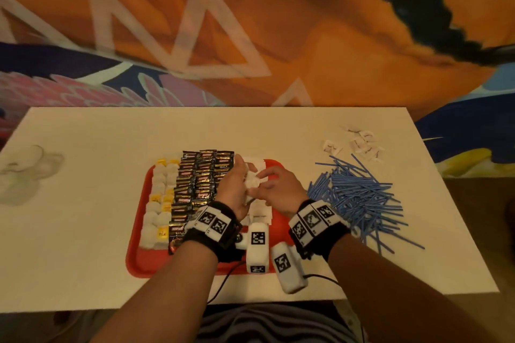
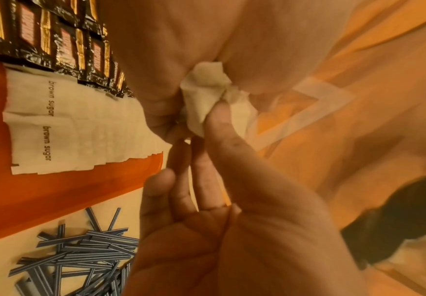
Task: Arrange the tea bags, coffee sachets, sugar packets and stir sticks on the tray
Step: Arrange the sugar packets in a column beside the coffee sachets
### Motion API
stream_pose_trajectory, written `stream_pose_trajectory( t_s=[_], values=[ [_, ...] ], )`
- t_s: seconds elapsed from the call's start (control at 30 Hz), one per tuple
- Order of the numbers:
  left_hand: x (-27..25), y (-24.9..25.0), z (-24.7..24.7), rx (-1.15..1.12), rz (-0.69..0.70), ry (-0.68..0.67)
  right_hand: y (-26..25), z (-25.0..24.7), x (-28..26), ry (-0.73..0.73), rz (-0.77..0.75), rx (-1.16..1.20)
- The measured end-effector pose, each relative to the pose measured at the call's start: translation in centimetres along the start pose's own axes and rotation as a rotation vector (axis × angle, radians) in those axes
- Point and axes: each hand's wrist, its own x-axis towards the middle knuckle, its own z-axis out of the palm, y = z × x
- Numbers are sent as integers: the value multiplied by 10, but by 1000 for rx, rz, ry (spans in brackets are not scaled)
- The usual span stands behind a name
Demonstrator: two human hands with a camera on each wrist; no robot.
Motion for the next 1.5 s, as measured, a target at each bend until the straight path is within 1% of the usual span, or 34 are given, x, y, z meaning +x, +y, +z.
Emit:
stream_pose_trajectory(
  t_s=[0.13, 0.2, 0.27, 0.37, 0.43, 0.5, 0.57, 0.67, 0.8, 0.83, 0.93, 0.97, 1.07, 1.2, 1.33, 1.43, 1.5],
  values=[
    [-5, 9, -19, -132, -21, 114, -6, 21, -6, 6, 18, 120],
    [-9, 16, -31, -137, 2, 111, -6, 28, -8, 39, 31, 224],
    [-12, 21, -43, -52, 47, 95, -8, 31, -9, 95, 28, 328],
    [-11, 21, -60, 78, 108, 32, -10, 27, -7, 190, 7, 386],
    [-12, 18, -64, 210, 144, -34, -10, 24, -6, 203, -7, 383],
    [-15, 15, -61, 380, 194, -98, -10, 23, -5, 176, -27, 318],
    [-17, 13, -57, 469, 279, -94, -10, 22, -4, 152, -43, 239],
    [-15, 11, -52, 419, 320, -34, -12, 12, -3, 156, -32, 218],
    [-10, 4, -43, 329, 292, -17, -12, -10, -5, 247, -14, 290],
    [-10, 3, -38, 297, 288, -23, -13, -14, -6, 231, -14, 304],
    [-10, -1, -23, 231, 262, -43, -12, -22, -7, 74, -18, 241],
    [-10, -2, -18, 223, 254, -60, -10, -23, -6, 46, -29, 221],
    [-7, -6, -10, 220, 254, -62, -5, -29, -2, 76, -52, 228],
    [-2, -10, -10, 236, 271, -26, 5, -28, 5, 94, 9, 301],
    [2, -16, -20, 278, 265, 16, 14, -18, 12, 60, 61, 333],
    [3, -19, -30, 310, 250, 46, 21, -8, 12, -18, 111, 420],
    [3, -21, -37, 313, 223, 63, 29, -1, 11, -59, 73, 301]
  ],
)
